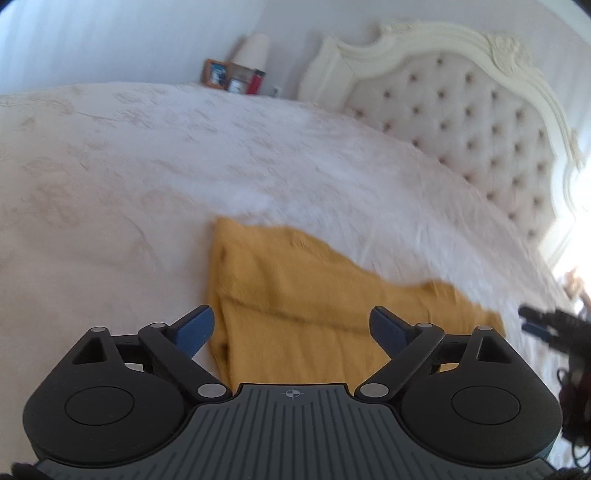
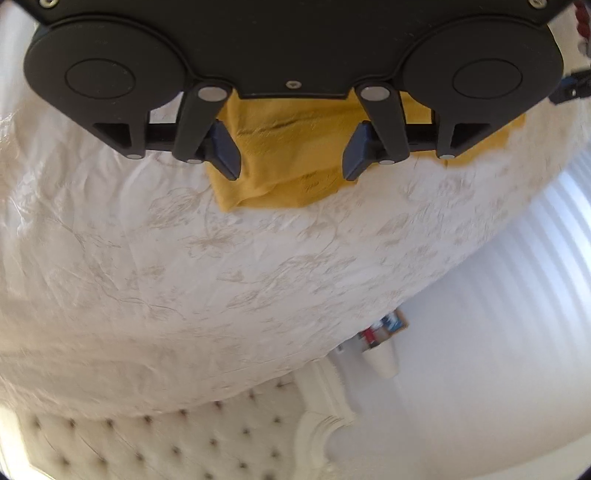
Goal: Fold small clothes
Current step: 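Lower the hem onto the collar end and open both tools, then withdraw both open tools from the folded sweater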
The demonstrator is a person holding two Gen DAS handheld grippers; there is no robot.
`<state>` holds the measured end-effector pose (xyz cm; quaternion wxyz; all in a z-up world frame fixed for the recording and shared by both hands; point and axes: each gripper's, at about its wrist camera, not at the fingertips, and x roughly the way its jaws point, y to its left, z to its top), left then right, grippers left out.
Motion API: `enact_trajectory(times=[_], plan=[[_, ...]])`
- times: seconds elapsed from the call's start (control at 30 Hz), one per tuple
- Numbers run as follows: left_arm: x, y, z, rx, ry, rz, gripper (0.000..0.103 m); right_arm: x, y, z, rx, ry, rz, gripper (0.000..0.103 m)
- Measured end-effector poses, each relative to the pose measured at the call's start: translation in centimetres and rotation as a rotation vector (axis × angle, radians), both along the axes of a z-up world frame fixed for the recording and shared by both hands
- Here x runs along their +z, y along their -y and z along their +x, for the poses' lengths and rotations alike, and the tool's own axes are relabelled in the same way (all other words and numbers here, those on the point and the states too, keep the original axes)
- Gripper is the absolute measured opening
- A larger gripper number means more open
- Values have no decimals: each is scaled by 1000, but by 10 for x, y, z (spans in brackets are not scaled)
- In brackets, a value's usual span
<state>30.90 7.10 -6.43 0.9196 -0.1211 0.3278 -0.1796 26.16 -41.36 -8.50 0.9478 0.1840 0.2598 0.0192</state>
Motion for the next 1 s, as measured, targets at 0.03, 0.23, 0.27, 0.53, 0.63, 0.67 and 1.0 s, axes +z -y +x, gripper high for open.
enact_trajectory(times=[0.03, 0.23, 0.27, 0.53, 0.63, 0.67, 1.0], plan=[[-6, 5, -1, -15, -4, 18, 92, 0, -10, -2, 25, -6, -33, 70], [-31, 16, 4, -72, -79, 143, 92, -8, -61, 0, 126, -63, -183, 83], [-33, 14, 1, -79, -73, 140, 92, -11, -67, 3, 135, -75, -198, 84], [-37, 20, -3, -111, -55, 181, 95, -31, -101, 40, 152, -200, -279, 87], [-36, 19, -3, -113, -59, 173, 95, -29, -99, 71, 105, -233, -258, 87], [-36, 18, -2, -112, -61, 166, 95, -28, -96, 82, 86, -246, -245, 87], [-32, 14, 1, -107, -68, 133, 95, 2, -79, 102, -50, -161, -177, 87]])
